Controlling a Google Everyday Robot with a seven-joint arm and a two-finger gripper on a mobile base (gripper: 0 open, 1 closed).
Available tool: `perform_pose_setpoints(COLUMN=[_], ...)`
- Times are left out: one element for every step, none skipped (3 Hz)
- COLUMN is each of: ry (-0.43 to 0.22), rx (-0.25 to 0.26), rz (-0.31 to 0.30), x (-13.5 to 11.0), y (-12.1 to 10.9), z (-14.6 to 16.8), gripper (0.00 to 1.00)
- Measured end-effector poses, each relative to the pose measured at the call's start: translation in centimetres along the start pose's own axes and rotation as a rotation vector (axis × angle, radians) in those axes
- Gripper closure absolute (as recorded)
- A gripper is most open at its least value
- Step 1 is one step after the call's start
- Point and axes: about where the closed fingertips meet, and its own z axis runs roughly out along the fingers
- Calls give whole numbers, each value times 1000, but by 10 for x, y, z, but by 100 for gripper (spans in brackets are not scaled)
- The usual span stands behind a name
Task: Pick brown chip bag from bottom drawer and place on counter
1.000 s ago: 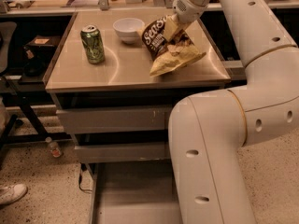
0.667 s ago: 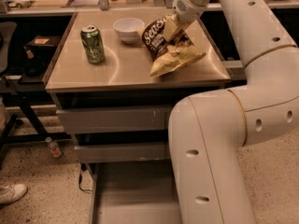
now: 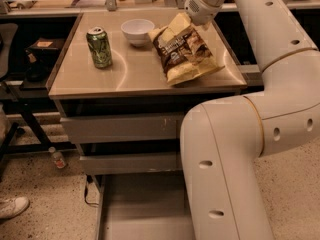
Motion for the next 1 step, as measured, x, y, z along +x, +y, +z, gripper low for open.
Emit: perform_pose_setpoints(ry=[0], rx=[0], rz=[0], x=[0], y=[0], z=[0], gripper=[0])
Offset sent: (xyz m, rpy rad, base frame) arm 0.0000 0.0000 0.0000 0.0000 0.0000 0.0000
